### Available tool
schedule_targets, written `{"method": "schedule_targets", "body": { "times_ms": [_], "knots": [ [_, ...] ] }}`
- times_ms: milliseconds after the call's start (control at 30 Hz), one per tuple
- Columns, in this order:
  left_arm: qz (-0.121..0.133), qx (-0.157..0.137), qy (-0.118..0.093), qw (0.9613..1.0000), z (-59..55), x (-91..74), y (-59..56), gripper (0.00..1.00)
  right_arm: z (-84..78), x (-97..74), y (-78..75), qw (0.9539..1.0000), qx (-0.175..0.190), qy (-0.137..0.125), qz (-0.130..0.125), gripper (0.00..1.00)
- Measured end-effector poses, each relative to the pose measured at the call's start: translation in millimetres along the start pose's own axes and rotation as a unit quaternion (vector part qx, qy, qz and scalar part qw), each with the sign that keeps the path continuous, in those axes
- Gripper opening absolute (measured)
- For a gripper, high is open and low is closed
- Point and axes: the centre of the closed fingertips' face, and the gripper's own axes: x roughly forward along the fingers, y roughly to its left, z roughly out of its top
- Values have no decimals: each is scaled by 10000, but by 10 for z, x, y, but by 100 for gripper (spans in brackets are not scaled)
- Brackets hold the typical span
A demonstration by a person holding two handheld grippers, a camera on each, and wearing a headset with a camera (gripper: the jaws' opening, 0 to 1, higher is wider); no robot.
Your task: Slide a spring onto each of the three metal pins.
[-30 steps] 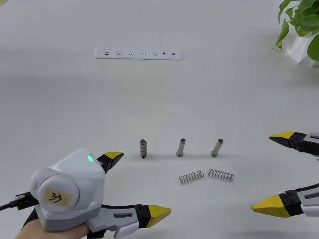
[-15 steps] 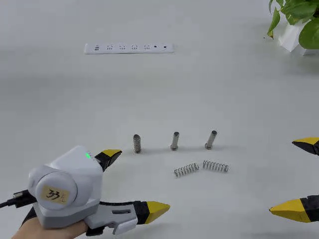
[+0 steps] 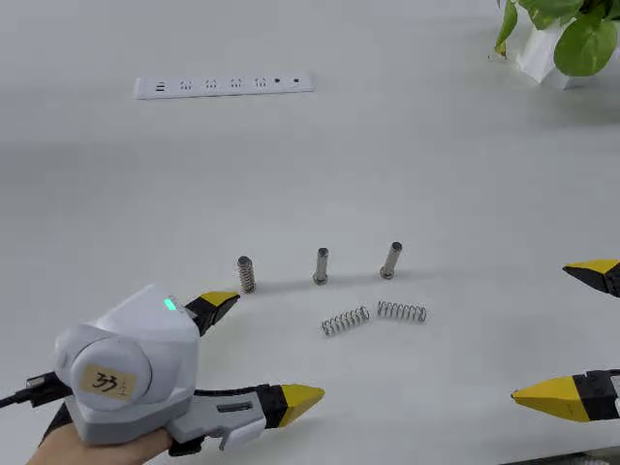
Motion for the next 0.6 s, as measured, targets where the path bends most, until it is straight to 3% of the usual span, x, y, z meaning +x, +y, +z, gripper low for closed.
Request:
{"method": "schedule_targets", "body": {
  "times_ms": [233, 467, 600],
  "knots": [
    [-77, 266, 7, 9996, 33, 153, -32, 64, 27, 26, 101, 9999, 68, -101, 59, 99],
    [-27, 473, 6, 9989, 52, 349, -10, 40, 25, 30, 157, 9998, 118, -137, 61, 99],
    [-36, 451, -19, 9990, 59, 441, -21, 34, 22, 9, 174, 9996, 190, -187, 52, 99]
  ]
}}
